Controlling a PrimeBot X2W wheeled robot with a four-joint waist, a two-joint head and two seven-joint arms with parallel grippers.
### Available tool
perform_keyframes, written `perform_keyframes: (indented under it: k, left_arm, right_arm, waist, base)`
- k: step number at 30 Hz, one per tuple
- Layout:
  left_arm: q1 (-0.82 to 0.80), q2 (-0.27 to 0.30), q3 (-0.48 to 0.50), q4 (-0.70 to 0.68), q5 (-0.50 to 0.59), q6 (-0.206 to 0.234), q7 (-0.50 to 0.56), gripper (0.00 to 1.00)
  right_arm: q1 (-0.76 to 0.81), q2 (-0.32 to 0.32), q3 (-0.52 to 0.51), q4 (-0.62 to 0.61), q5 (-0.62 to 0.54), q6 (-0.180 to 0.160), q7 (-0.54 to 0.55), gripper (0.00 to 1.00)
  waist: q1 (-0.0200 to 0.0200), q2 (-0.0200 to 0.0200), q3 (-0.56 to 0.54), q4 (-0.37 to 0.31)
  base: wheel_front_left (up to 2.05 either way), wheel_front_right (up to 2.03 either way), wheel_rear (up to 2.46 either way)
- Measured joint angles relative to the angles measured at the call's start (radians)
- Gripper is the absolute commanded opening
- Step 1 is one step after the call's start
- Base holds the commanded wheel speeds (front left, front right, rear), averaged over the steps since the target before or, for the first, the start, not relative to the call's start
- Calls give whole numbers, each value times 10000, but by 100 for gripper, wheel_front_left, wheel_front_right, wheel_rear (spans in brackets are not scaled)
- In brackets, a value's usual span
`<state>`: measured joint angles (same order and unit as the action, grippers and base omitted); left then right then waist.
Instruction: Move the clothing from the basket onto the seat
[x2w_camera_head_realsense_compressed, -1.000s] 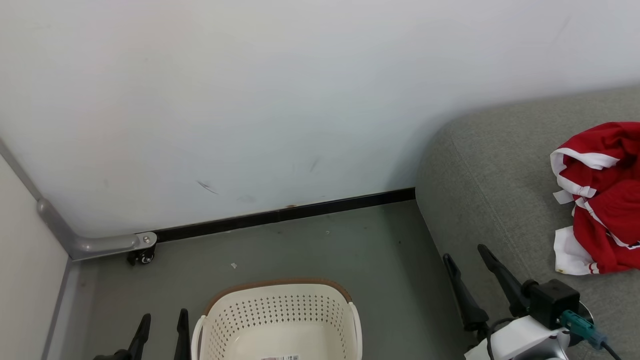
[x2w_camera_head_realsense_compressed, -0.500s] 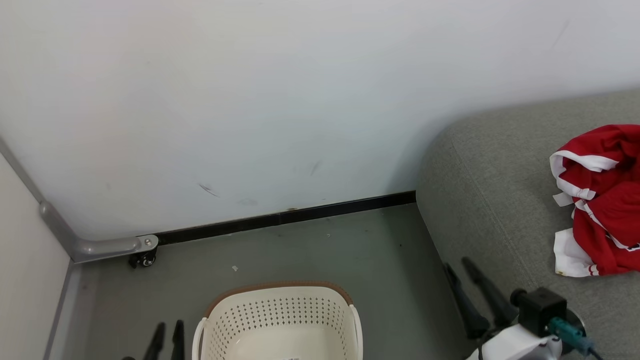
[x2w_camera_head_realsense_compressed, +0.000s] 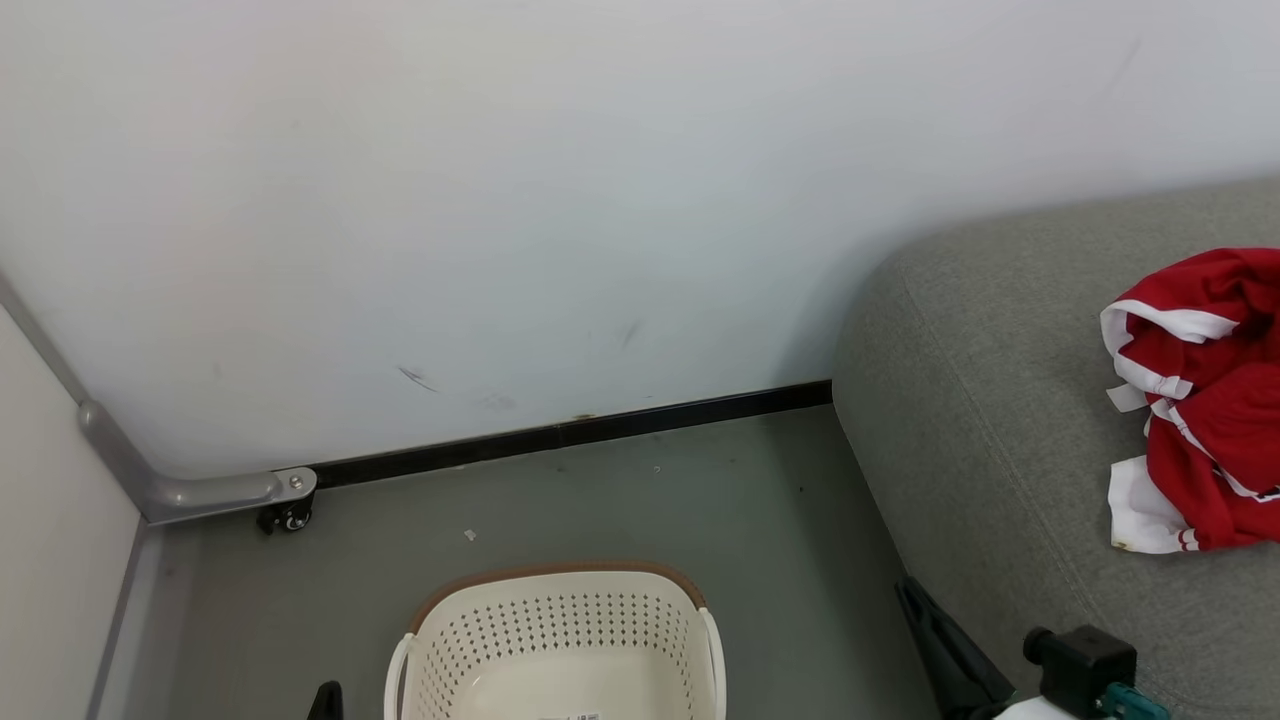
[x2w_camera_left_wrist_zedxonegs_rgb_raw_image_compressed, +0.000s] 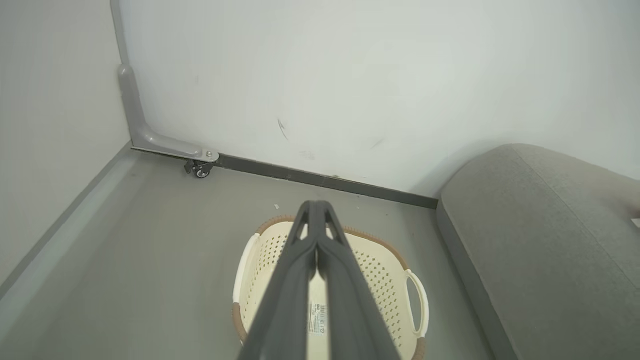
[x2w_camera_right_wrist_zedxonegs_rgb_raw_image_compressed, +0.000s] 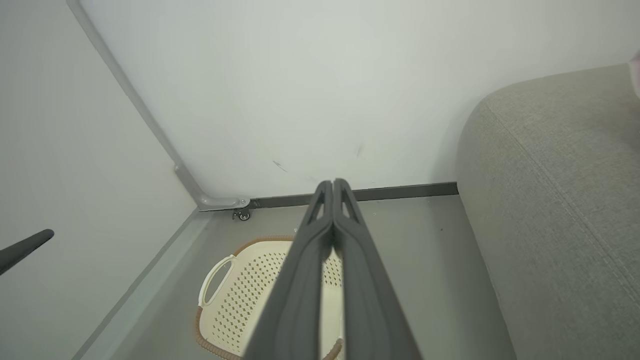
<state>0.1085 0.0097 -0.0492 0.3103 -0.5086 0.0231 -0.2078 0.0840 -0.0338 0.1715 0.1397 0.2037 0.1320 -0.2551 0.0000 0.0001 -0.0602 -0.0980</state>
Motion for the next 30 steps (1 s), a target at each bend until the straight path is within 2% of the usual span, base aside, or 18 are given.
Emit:
perform_keyframes:
  k: [10, 24, 30]
  left_arm:
    - [-272, 6, 165, 42, -1197, -186, 445, 0]
    - [-429, 27, 385, 15, -2846, -403, 1024, 0]
    - [-611, 42, 479, -33, -3576, -449, 1260, 0]
  right_arm:
    - [-24, -8, -341, -40, 1944, -2, 190, 0]
    - [-68, -144, -642, 10, 4251, -2, 633, 0]
    - [-86, -284, -719, 63, 5264, -2, 826, 0]
  waist:
    - [12, 0, 52, 108]
    - [133, 0, 96, 331]
    - [167, 0, 88, 402]
  base:
    - [0, 0, 0]
    - [0, 0, 0]
    - [0, 0, 0]
